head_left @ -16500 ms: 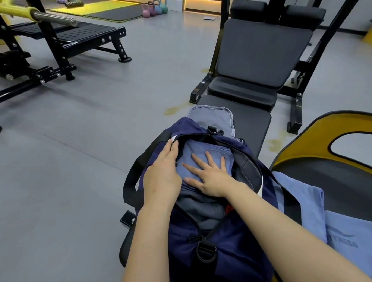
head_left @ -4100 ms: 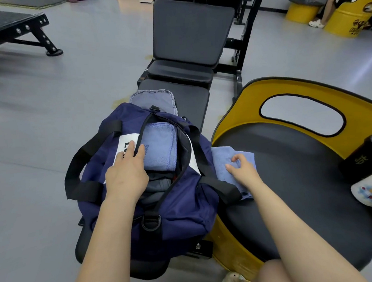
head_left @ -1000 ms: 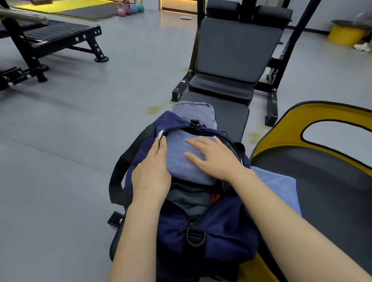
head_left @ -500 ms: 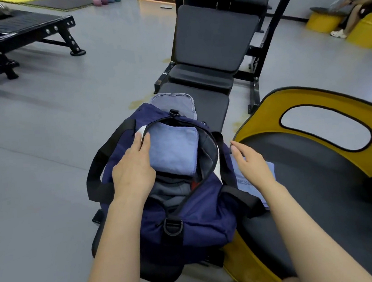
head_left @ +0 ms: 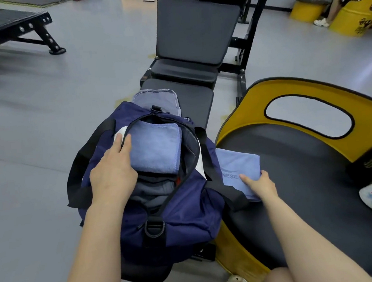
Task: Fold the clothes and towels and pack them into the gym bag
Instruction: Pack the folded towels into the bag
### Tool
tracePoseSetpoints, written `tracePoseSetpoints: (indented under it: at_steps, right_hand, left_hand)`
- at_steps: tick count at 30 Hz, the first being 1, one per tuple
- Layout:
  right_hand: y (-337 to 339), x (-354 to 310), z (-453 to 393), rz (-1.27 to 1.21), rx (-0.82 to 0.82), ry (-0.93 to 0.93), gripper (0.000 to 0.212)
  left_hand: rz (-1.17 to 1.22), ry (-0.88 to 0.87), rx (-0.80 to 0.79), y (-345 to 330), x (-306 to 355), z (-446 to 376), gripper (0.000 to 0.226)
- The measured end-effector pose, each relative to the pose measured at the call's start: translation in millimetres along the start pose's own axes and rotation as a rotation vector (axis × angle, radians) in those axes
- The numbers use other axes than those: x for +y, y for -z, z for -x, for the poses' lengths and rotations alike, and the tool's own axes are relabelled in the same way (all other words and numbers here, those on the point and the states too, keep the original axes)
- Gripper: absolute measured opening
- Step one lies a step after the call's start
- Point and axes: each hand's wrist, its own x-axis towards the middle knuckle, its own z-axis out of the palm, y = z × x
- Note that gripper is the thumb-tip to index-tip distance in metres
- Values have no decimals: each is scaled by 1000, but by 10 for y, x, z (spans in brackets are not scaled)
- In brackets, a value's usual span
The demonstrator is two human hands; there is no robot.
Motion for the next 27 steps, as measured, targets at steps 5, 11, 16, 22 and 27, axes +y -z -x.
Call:
tracePoseSetpoints:
  at_steps: [5,11,16,22,27]
  right_hand:
    - [-1,-18,-5,-101,16,30,60]
    - [76,51,-49,-111,67,42,50]
    - [269,209,-100,3,125,18,53]
    - [304,194,-64,328,277,80,76]
    - [141,-150,63,500,313,359,45]
  left_hand:
    - [-11,-2,12,-28,14,-4,73]
    - [-14,-1,14,-41,21,-10,73]
    - [-13,-7,27,-49,12,-3,72]
    - [-13,6,19,-49,32,-6,72]
    - [-7,3,25,-51,28,4,71]
